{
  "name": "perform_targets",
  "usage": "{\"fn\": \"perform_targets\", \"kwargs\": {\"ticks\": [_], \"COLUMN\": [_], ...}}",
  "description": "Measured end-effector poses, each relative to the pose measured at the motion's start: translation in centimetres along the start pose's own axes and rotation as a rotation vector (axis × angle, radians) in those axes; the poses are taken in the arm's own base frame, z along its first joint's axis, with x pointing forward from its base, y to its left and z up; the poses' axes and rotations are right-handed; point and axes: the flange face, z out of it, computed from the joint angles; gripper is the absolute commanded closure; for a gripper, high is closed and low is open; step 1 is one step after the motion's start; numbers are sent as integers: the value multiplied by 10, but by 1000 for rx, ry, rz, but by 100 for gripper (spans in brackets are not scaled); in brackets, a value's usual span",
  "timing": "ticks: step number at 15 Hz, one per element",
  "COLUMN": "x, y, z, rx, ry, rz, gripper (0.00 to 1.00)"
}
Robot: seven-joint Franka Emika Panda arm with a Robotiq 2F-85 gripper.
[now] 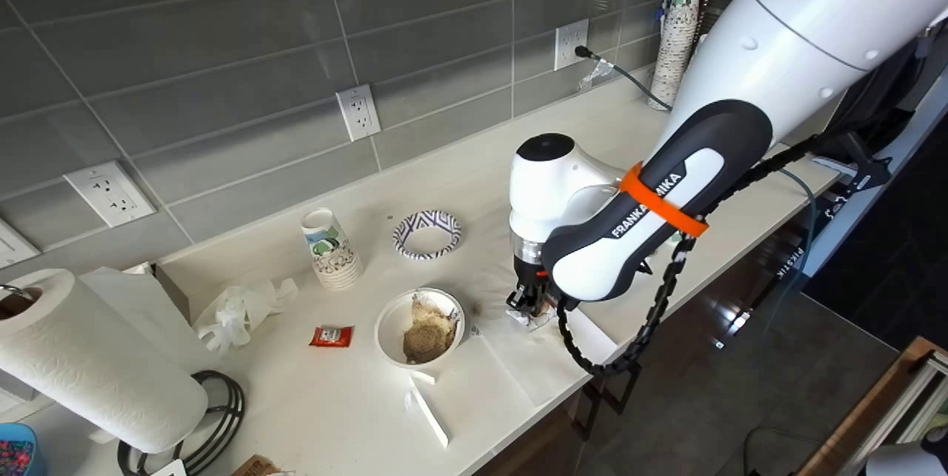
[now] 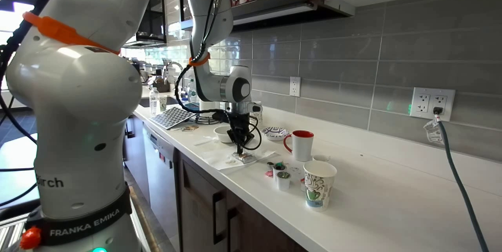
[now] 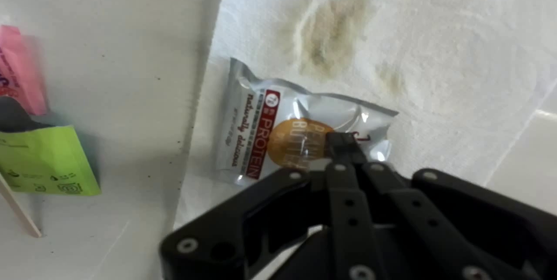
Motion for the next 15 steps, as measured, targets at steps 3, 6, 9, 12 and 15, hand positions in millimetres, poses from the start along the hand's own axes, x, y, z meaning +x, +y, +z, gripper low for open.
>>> {"fn": "perform_targets", "kwargs": {"ticks": [3,6,9,12,15], "x": [-2,-1,3,7,13], "y": [-5,-4,-2,1,4], "z": [3,12,14,15,17], "rx": [21,33,42,67,92], "ry": [-10,-25,-25,-26,-26], "rz": [-6,-2,6,16,31], "gripper": [100,100,100,100,100]}}
